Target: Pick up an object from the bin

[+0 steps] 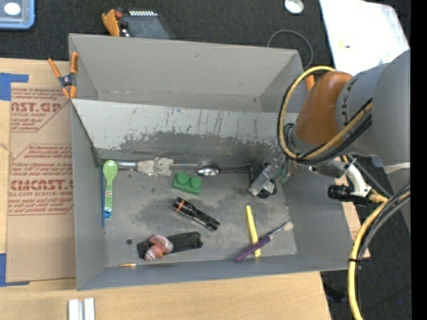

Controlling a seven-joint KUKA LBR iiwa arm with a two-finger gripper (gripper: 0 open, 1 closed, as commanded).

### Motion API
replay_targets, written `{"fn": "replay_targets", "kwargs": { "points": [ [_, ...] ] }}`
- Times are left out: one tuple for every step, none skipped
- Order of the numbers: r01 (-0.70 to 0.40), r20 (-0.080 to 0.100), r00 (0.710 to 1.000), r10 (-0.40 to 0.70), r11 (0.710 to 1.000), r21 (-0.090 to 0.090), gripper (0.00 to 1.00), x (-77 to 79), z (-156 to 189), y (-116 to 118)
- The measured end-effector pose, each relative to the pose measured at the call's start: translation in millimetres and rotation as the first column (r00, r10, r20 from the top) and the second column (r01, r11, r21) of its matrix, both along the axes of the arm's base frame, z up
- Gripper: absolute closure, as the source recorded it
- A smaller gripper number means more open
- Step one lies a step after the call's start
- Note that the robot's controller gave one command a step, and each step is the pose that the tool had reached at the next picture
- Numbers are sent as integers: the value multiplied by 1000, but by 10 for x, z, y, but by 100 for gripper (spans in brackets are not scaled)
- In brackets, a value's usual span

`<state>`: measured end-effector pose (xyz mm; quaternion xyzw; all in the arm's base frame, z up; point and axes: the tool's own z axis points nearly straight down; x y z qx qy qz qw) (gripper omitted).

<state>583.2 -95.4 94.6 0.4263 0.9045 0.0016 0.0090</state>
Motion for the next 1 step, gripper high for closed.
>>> {"fn": "replay_targets", "kwargs": {
  "points": [
    [-2,2,1000,2,1000,-1,100,4,89,1]
  ]
}}
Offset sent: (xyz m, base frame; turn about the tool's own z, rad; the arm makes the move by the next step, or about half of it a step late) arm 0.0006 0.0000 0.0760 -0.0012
